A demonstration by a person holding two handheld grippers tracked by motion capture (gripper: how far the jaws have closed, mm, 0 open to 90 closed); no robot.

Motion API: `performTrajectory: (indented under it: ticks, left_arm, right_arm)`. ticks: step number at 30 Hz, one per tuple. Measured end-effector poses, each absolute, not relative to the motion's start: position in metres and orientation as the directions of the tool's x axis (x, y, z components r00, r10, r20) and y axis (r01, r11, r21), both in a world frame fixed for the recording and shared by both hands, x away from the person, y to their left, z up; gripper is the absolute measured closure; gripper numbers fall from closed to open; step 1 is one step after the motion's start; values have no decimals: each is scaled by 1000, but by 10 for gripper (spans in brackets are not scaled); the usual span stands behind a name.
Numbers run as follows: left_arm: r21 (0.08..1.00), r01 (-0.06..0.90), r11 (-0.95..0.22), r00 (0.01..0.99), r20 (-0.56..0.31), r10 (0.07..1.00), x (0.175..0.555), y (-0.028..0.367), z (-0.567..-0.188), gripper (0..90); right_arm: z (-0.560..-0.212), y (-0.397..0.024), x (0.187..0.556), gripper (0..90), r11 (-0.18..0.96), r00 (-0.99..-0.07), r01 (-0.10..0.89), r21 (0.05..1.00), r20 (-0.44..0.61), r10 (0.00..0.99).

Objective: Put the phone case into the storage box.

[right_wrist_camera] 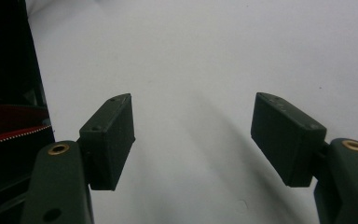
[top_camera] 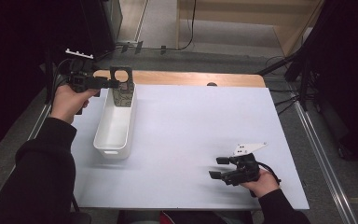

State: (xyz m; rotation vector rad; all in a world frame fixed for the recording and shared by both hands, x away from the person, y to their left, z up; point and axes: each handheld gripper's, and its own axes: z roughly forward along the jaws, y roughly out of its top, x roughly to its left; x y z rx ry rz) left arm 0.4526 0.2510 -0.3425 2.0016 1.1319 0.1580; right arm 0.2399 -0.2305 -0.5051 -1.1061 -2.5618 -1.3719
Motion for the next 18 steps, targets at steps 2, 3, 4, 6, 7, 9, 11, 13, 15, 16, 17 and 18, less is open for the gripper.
performTrajectory:
  ticks: [2, 3, 4, 6, 7, 9, 11, 13, 15, 16, 17, 18]
  left_arm:
    - [702, 656, -277, 598, -260, 758, 449, 247, -342, 299]
    - [704, 653, -278, 603, -262, 753, 448, 246, -342, 299]
    - [707, 650, -280, 609, -264, 748, 446, 244, -342, 299]
    - [712, 637, -296, 629, -258, 733, 443, 240, -342, 299]
    - [711, 634, -304, 634, -253, 731, 442, 238, -342, 298]
    - [708, 631, -317, 644, -252, 722, 440, 233, -343, 298]
    - [705, 622, -340, 661, -241, 711, 437, 226, -344, 297]
    - [706, 617, -348, 671, -242, 700, 434, 220, -345, 296]
    - [709, 610, -353, 682, -243, 690, 430, 215, -346, 296]
    - [709, 609, -356, 684, -243, 687, 428, 212, -347, 296]
    - [710, 605, -360, 692, -245, 680, 426, 209, -348, 296]
    - [708, 603, -367, 696, -242, 676, 425, 207, -349, 296]
  right_arm:
    - [-505, -230, 240, 290, 357, -746, 601, 715, 341, 573]
    - [-505, -230, 240, 290, 357, -746, 601, 715, 341, 573]
    - [-505, -230, 240, 290, 357, -746, 601, 715, 341, 572]
    - [-505, -230, 240, 290, 359, -747, 600, 715, 339, 572]
    - [-505, -230, 240, 290, 360, -747, 599, 715, 339, 571]
    - [-505, -230, 240, 290, 361, -748, 599, 715, 339, 571]
    - [-505, -230, 240, 290, 362, -749, 598, 715, 338, 570]
    - [-505, -230, 240, 290, 363, -749, 598, 715, 338, 569]
    - [-505, -230, 240, 290, 359, -748, 599, 716, 339, 571]
    - [-505, -230, 240, 290, 359, -747, 599, 716, 339, 572]
    - [-505, -230, 240, 290, 359, -747, 599, 716, 338, 572]
    - [-505, -231, 240, 290, 359, -748, 598, 716, 338, 572]
